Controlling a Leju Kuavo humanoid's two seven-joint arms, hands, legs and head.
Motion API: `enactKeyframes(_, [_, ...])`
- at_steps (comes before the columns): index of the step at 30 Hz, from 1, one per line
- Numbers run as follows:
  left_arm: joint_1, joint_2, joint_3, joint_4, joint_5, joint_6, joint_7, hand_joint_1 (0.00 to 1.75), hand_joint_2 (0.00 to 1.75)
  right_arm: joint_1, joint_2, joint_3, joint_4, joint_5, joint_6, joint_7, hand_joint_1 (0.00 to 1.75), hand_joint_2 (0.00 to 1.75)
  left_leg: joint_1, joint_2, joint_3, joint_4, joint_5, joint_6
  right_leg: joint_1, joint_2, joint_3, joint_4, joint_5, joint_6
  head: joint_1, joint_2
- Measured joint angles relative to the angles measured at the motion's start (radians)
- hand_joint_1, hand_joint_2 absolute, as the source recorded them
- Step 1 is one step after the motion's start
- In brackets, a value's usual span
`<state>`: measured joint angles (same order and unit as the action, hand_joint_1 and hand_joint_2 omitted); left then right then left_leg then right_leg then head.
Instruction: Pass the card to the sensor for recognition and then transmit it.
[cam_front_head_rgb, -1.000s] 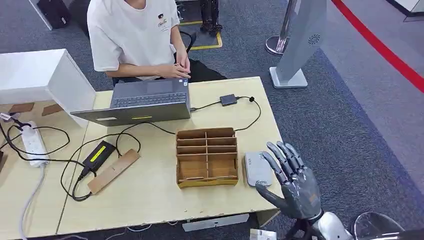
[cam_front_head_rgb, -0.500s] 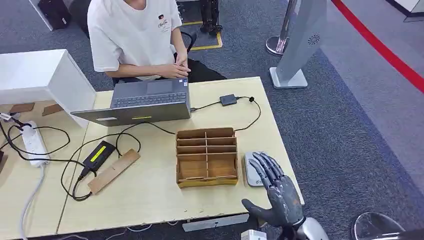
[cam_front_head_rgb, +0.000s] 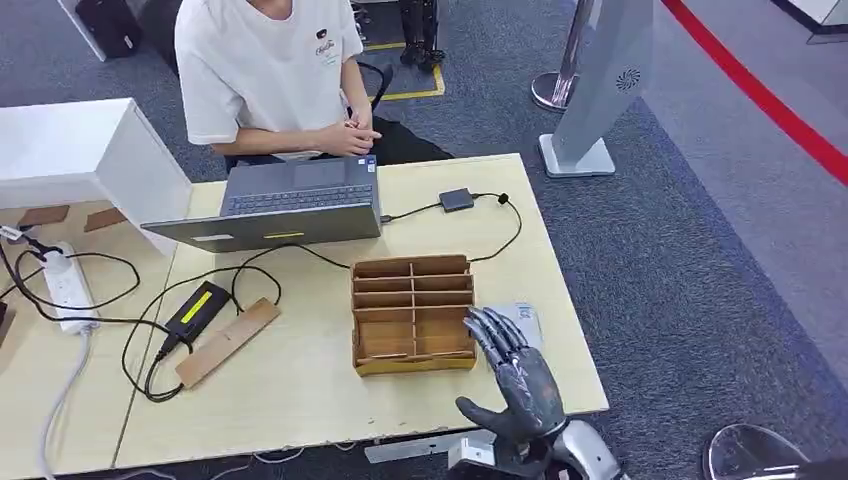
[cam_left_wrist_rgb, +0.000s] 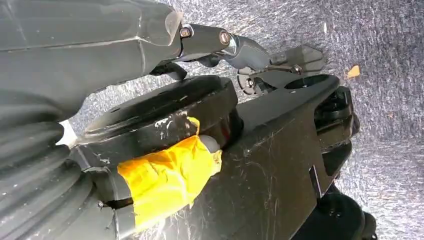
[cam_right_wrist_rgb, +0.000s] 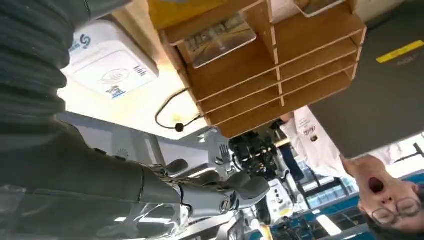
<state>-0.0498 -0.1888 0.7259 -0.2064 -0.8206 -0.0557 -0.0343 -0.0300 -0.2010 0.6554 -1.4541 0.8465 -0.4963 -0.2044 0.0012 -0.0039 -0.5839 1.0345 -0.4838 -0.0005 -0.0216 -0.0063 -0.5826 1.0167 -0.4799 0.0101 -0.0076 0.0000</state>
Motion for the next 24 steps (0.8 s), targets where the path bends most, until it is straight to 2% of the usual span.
enactKeyframes(9, [-0.006,0.000,0.000,0.000,-0.035,-0.003,0.010,0.00,1.75,-0.114,0.027,0.053,0.139,0.152,-0.027,0.100,0.00,1.75,0.000,0.000,0.000,0.000,0.000,0.000,0.000,0.000,0.000,0.000,0.000,0.000,0.000,0.000])
enactKeyframes(24, [-0.008,0.000,0.000,0.000,-0.053,0.030,0.012,0.00,1.75,-0.164,0.046,0.069,0.222,0.164,-0.038,0.129,0.00,1.75,0.000,0.000,0.000,0.000,0.000,0.000,0.000,0.000,0.000,0.000,0.000,0.000,0.000,0.000])
